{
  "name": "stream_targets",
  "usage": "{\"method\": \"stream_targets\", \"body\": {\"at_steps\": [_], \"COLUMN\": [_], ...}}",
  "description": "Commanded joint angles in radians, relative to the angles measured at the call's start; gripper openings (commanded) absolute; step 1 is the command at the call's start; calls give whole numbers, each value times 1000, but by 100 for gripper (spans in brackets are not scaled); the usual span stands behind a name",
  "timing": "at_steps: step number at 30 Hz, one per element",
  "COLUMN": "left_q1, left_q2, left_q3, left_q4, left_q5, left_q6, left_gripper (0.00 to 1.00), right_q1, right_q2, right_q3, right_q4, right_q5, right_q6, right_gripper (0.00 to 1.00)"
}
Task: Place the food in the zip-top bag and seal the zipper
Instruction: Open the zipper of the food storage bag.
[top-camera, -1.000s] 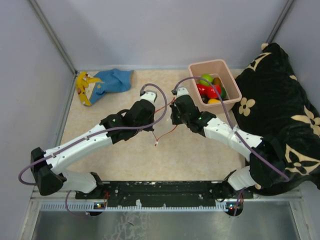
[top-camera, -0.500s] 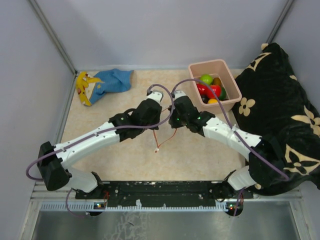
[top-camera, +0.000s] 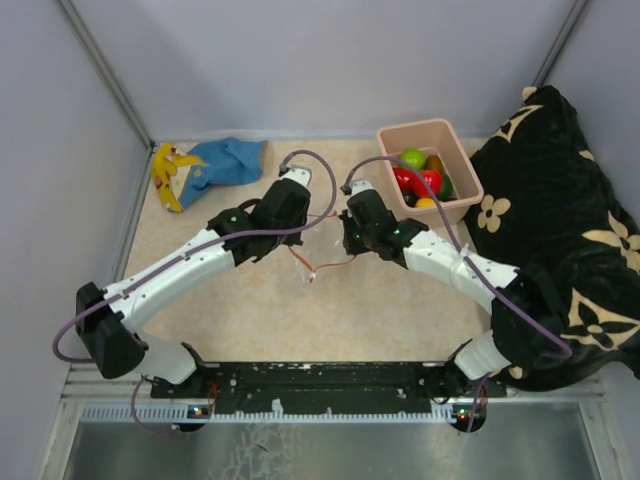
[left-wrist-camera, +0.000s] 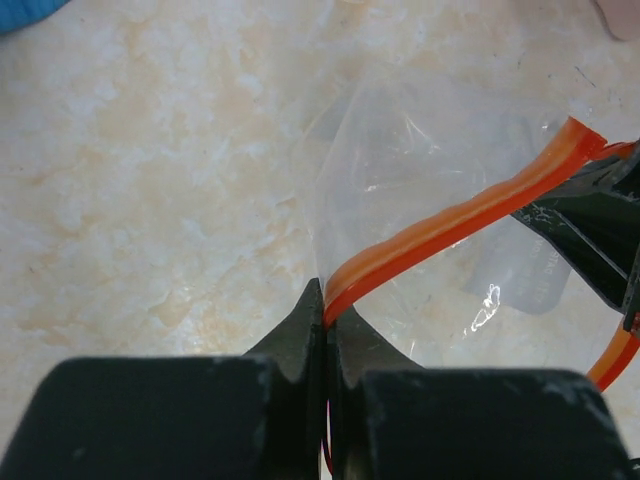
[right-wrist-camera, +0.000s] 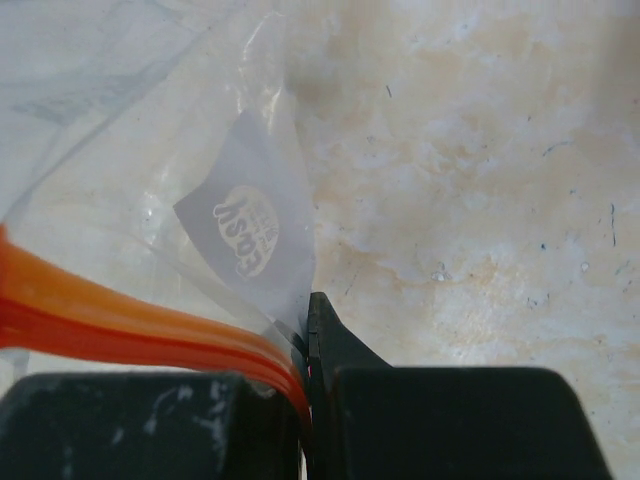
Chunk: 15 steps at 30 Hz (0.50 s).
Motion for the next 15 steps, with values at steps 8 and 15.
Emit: {"method": "stream_targets", "body": {"at_steps": [8,15], "left_q1": [62,137], "left_q2": [107,111], "left_q3": [149,88], "left_q4": [-141,-55], "left_q5": [48,134], "left_q6": [124,102], "left_gripper": [0,0], "right_q1": [-13,-14], "right_q2": [47,11], "right_q3": [122,159], "right_q4": [67,66], "right_q5": [-115,-173], "right_q6": [-70,-112], "right_gripper": [11,29]}}
